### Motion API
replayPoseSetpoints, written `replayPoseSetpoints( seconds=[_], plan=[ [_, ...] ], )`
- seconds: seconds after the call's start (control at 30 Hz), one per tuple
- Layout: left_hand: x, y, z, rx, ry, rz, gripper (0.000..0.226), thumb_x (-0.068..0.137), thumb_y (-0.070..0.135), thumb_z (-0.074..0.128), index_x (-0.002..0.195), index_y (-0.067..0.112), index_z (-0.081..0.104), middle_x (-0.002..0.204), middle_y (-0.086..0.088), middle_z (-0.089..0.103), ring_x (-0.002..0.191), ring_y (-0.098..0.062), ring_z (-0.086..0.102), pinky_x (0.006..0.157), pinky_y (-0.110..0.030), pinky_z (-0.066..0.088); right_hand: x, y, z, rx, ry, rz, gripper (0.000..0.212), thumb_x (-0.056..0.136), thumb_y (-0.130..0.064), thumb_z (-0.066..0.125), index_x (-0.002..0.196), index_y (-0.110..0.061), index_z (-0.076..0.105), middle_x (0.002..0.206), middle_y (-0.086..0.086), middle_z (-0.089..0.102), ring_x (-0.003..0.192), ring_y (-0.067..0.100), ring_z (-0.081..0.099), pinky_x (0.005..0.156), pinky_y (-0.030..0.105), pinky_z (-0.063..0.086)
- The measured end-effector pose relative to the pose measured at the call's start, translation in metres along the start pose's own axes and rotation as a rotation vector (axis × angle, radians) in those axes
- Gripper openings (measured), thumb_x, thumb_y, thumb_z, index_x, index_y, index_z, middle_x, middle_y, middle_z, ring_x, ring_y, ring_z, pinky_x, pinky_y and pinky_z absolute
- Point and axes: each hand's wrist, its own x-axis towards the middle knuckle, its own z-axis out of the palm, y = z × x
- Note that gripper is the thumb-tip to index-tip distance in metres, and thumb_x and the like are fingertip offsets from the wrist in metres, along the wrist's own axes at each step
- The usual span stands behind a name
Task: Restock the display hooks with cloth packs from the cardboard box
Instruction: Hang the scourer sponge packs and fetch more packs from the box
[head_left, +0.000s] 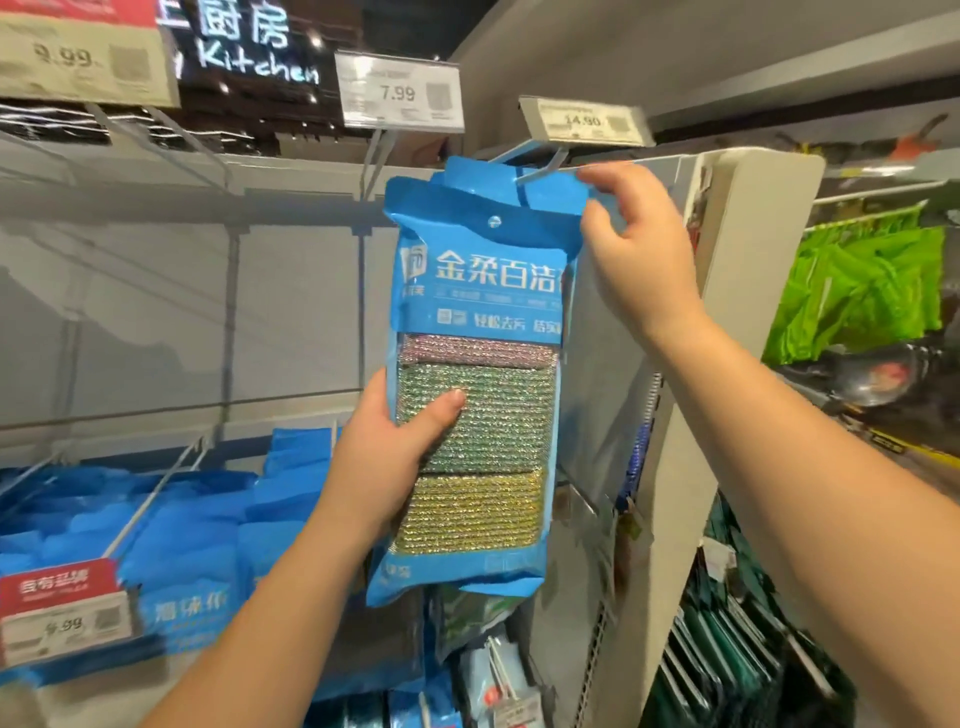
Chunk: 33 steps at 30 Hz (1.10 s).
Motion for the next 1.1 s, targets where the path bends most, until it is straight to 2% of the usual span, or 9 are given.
replayPoseSetpoints(
  seconds=[0.07, 0.17, 0.33, 0.43, 0.57, 0.7, 1.1],
  plan=[
    [0.006, 0.003, 0.009, 0.001, -0.037, 0.022, 0.034, 0.085, 0.044, 0.076, 0.114, 0.035, 0.06, 0.105, 0.017, 0.074, 0.096, -0.004, 0.07, 0.089, -0.036, 0.053, 0.006, -0.003, -0.008, -0.03, -0.009, -0.082, 0.039, 0.089, -0.007, 0.047, 0.124, -0.006, 0.063, 0.124, -0.004, 0.057, 0.118, 0.001, 0.045, 0.103, 0.006, 0.027],
    [0.015, 0.01, 0.024, -0.018, -0.073, 0.056, 0.029, 0.087, 0.041, 0.075, 0.111, 0.033, 0.06, 0.102, 0.017, 0.074, 0.094, -0.004, 0.07, 0.087, -0.035, 0.053, 0.012, -0.005, -0.017, -0.074, -0.061, -0.091, 0.044, 0.089, -0.01, 0.047, 0.132, -0.013, 0.058, 0.142, -0.003, 0.049, 0.137, 0.011, 0.04, 0.114, 0.017, 0.024],
    [0.032, 0.026, 0.048, -0.03, -0.064, 0.093, 0.048, 0.072, 0.064, 0.072, 0.112, 0.038, 0.06, 0.106, 0.016, 0.073, 0.101, -0.011, 0.07, 0.096, -0.048, 0.053, 0.021, -0.002, -0.023, -0.224, -0.161, -0.095, 0.038, 0.084, -0.018, 0.048, 0.12, -0.021, 0.061, 0.151, 0.001, 0.044, 0.143, 0.016, 0.034, 0.117, 0.044, 0.026],
    [0.039, 0.034, 0.055, -0.042, -0.074, 0.094, 0.054, 0.071, 0.07, 0.07, 0.114, 0.04, 0.059, 0.11, 0.016, 0.072, 0.104, -0.012, 0.069, 0.097, -0.049, 0.052, 0.027, -0.003, -0.024, -0.352, -0.197, -0.099, 0.042, 0.086, -0.025, 0.048, 0.126, -0.025, 0.061, 0.156, -0.003, 0.037, 0.146, 0.016, 0.027, 0.114, 0.042, 0.02],
    [0.046, 0.041, 0.059, -0.118, -0.083, 0.082, 0.048, 0.071, 0.065, 0.073, 0.11, 0.039, 0.061, 0.108, 0.013, 0.074, 0.101, -0.015, 0.071, 0.094, -0.05, 0.054, 0.031, -0.006, -0.021, -0.468, -0.228, -0.084, 0.045, 0.092, -0.031, 0.045, 0.136, -0.034, 0.056, 0.161, -0.005, 0.024, 0.148, 0.017, 0.017, 0.113, 0.047, 0.016],
    [0.051, 0.044, 0.061, -0.202, -0.105, 0.05, 0.053, 0.069, 0.061, 0.076, 0.112, 0.033, 0.061, 0.108, 0.008, 0.075, 0.1, -0.019, 0.073, 0.092, -0.052, 0.056, 0.031, -0.008, -0.015, -0.552, -0.247, -0.068, 0.042, 0.097, -0.032, 0.043, 0.137, -0.036, 0.053, 0.163, -0.004, 0.016, 0.149, 0.019, 0.01, 0.112, 0.047, 0.015],
    [0.053, 0.043, 0.06, -0.281, -0.17, 0.026, 0.049, 0.076, 0.053, 0.077, 0.116, 0.028, 0.061, 0.109, 0.004, 0.075, 0.1, -0.022, 0.073, 0.091, -0.053, 0.056, 0.029, -0.007, -0.011, -0.504, -0.194, -0.058, 0.039, 0.098, -0.032, 0.042, 0.136, -0.033, 0.052, 0.162, -0.005, 0.018, 0.148, 0.015, 0.012, 0.113, 0.047, 0.013]
  ],
)
